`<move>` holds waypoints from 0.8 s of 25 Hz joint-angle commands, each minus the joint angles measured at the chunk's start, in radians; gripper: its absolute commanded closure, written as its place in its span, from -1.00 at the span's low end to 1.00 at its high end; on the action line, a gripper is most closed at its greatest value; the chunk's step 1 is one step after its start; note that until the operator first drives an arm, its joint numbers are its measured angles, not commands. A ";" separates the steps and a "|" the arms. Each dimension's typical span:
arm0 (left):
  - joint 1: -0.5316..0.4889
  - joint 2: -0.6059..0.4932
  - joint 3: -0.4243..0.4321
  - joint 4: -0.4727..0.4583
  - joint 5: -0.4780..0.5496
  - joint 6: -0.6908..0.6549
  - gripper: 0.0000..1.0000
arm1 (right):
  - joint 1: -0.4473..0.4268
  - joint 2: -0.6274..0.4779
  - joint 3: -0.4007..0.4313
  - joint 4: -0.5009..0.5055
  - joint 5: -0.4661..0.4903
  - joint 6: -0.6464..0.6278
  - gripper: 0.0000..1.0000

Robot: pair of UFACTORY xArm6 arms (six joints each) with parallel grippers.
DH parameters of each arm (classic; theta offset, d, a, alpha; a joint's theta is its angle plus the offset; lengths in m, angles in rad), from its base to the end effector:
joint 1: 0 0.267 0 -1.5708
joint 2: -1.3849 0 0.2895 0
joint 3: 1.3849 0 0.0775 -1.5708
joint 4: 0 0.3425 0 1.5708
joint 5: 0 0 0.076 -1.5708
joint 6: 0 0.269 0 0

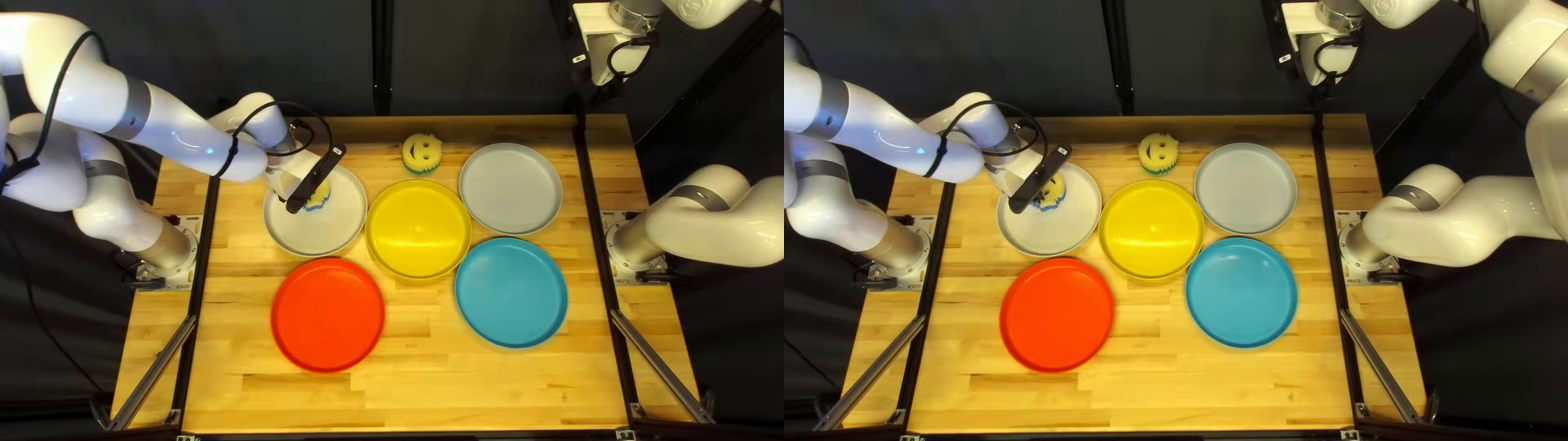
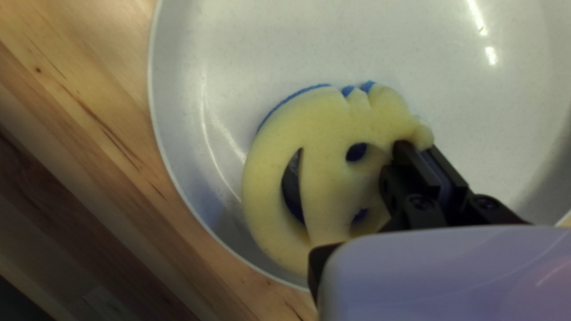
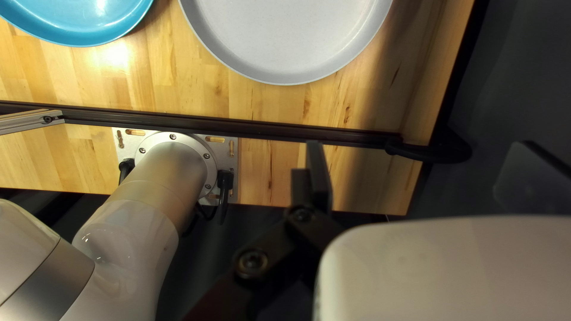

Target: Pick up sponge and scrub the plate

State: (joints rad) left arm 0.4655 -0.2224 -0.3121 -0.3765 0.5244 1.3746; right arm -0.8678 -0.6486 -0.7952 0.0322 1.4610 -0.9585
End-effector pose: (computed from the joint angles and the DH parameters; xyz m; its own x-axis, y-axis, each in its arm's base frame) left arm 0.2915 0.1181 0.0353 0.8240 -0.5374 0.1797 -0.5541 -0.8305 0.0569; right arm 0.1950 -0.2172 0.2894 0.9961 0.0865 0.0162 0.0870 -0.9957 -0.0325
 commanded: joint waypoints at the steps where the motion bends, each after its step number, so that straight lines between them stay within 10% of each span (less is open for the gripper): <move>1: -0.028 0.033 -0.027 -0.011 -0.010 -0.015 1.00 | 0.000 0.000 0.000 0.000 0.000 0.000 -1.00; 13: -0.137 0.215 -0.201 -0.065 -0.063 -0.017 1.00 | 0.000 0.000 0.000 0.000 0.000 0.000 -1.00; 20: -0.153 0.110 -0.129 -0.022 -0.045 -0.067 1.00 | 0.000 0.000 0.000 0.000 0.000 0.000 -1.00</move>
State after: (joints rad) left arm 0.3125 -0.0545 -0.4837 -0.4243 0.4639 1.3358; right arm -0.8678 -0.6486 -0.7952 0.0322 1.4610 -0.9585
